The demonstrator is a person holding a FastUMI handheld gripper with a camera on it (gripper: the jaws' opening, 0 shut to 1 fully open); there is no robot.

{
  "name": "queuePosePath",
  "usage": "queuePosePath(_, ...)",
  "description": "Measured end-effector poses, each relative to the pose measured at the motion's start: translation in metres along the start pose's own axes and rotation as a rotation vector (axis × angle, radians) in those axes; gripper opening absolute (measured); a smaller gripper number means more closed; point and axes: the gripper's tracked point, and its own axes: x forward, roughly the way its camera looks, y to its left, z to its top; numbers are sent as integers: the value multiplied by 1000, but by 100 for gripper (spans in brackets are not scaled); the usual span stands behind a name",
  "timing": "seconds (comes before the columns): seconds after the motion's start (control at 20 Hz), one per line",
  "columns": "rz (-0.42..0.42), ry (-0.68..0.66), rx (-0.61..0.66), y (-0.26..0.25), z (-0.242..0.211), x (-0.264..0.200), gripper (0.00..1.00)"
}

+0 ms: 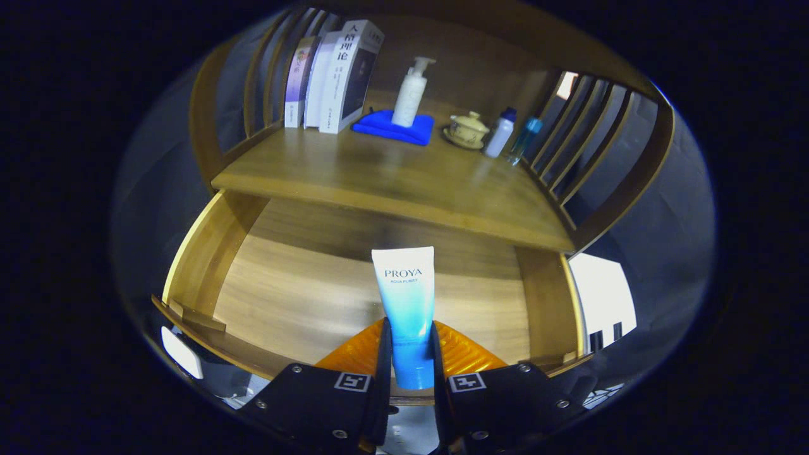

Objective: Pull open the drawer, take out the items inside it, and place them on the countertop above the cabinet.

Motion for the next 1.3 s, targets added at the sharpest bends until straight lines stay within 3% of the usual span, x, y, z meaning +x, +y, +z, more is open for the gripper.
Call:
queuePosePath(0.25,-55,-69,54,-24,38,-9,31)
queuePosePath(0.55,-25,-118,132,-35,86,11,31)
queuePosePath(0.7,36,-140,168,-24,111,30,31)
queuePosePath(1.3,68,-191,101,-22,151,88,32)
